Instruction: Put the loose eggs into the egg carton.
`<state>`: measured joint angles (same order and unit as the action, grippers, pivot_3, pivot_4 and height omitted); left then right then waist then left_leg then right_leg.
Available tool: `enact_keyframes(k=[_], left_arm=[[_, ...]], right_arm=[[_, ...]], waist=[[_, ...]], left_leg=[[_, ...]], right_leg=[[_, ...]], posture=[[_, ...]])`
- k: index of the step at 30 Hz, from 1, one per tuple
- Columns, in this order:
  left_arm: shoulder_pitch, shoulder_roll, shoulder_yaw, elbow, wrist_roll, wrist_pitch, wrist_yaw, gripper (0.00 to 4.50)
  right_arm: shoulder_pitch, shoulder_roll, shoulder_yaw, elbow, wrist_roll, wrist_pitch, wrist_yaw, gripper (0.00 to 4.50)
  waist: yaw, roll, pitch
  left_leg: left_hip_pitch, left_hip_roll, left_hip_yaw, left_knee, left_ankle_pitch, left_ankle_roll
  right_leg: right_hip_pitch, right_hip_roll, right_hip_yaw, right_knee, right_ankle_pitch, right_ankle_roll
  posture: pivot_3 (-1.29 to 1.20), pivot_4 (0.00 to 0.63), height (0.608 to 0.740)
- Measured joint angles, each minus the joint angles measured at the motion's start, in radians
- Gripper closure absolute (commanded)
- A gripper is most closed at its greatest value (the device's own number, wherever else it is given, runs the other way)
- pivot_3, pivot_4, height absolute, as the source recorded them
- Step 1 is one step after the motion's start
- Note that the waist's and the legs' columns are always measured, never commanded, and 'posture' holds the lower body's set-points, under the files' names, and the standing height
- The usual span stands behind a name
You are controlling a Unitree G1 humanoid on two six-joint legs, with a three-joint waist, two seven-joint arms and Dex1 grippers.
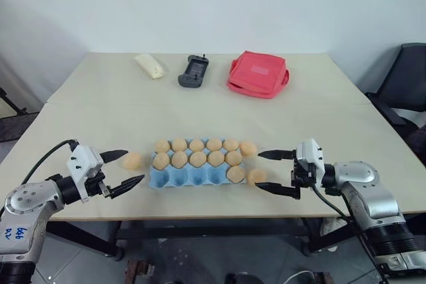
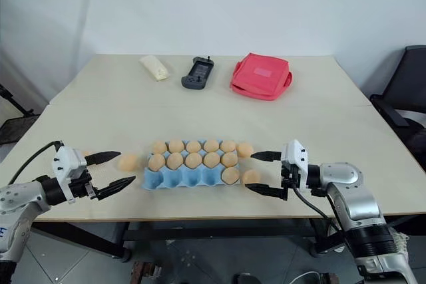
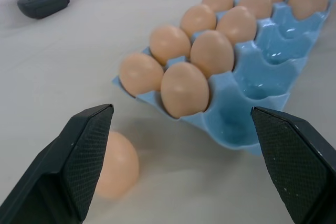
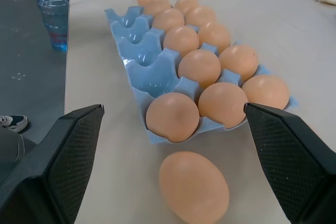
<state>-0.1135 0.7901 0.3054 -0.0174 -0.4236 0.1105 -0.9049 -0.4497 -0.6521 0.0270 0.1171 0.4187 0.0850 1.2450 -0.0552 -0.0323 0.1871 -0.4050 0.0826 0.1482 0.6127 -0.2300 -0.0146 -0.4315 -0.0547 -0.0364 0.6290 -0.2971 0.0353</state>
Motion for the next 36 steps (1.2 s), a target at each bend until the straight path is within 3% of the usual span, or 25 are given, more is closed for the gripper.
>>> enact_keyframes(k=[9, 14, 24, 27, 33, 36], left_arm=[[0.008, 0.001, -0.045, -0.022, -0.023, 0.021, -0.112, 0.03], [0.006, 0.001, -0.097, -0.048, -0.022, 0.004, -0.182, 0.03], [0.001, -0.005, -0.137, -0.049, -0.02, -0.025, -0.216, 0.03], [0.005, -0.005, -0.132, -0.052, -0.02, -0.025, -0.212, 0.0], [0.05, -0.001, -0.099, -0.081, -0.021, -0.021, -0.206, 0.0], [0.052, 0.0, -0.078, -0.098, -0.022, -0.021, -0.195, 0.0]], right_arm=[[0.047, -0.03, -0.027, 0.009, -0.011, -0.012, -0.001, 0.0], [0.031, -0.064, -0.028, 0.11, -0.053, -0.05, 0.037, 0.0], [-0.165, 0.072, 0.066, 0.422, -0.172, -0.157, 0.074, 0.0], [-0.204, 0.112, 0.084, 0.482, -0.19, -0.185, 0.094, 0.59], [-0.213, 0.12, 0.097, 0.525, -0.217, -0.215, 0.141, 2.45], [-0.212, 0.103, 0.101, 0.509, -0.228, -0.214, 0.162, 2.45]], waist=[[0.003, 0.0, 0.0], [0.0, 0.0, 0.0], [-0.009, 0.0, 0.0], [-0.007, 0.0, 0.0], [-0.004, 0.0, 0.0], [-0.002, 0.001, 0.0]], left_leg=[[0.0, 0.0, 0.0, 0.0, 0.0, 0.0], [0.001, -0.001, 0.0, 0.001, 0.0, 0.0], [0.001, 0.0, 0.001, 0.002, 0.003, 0.003], [0.001, 0.0, 0.001, 0.002, 0.003, 0.003], [0.001, 0.0, 0.0, 0.002, 0.003, 0.003], [0.001, 0.0, 0.0, 0.002, 0.003, 0.003]], right_leg=[[0.0, 0.0, 0.0, 0.0, 0.0, 0.0], [0.001, 0.0, 0.0, 0.0, 0.0, 0.0], [0.0, 0.002, 0.001, 0.003, 0.0, 0.0], [0.0, 0.002, 0.001, 0.004, 0.0, 0.0], [0.0, 0.001, 0.001, 0.004, 0.0, 0.0], [0.0, 0.0, 0.001, 0.005, 0.0, 0.0]], posture=[[0.0, 0.15, 0.74], [0.0, 0.15, 0.74], [0.0, 0.15, 0.74], [0.0, 0.15, 0.74], [0.0, 0.15, 0.74], [0.0, 0.15, 0.74]])
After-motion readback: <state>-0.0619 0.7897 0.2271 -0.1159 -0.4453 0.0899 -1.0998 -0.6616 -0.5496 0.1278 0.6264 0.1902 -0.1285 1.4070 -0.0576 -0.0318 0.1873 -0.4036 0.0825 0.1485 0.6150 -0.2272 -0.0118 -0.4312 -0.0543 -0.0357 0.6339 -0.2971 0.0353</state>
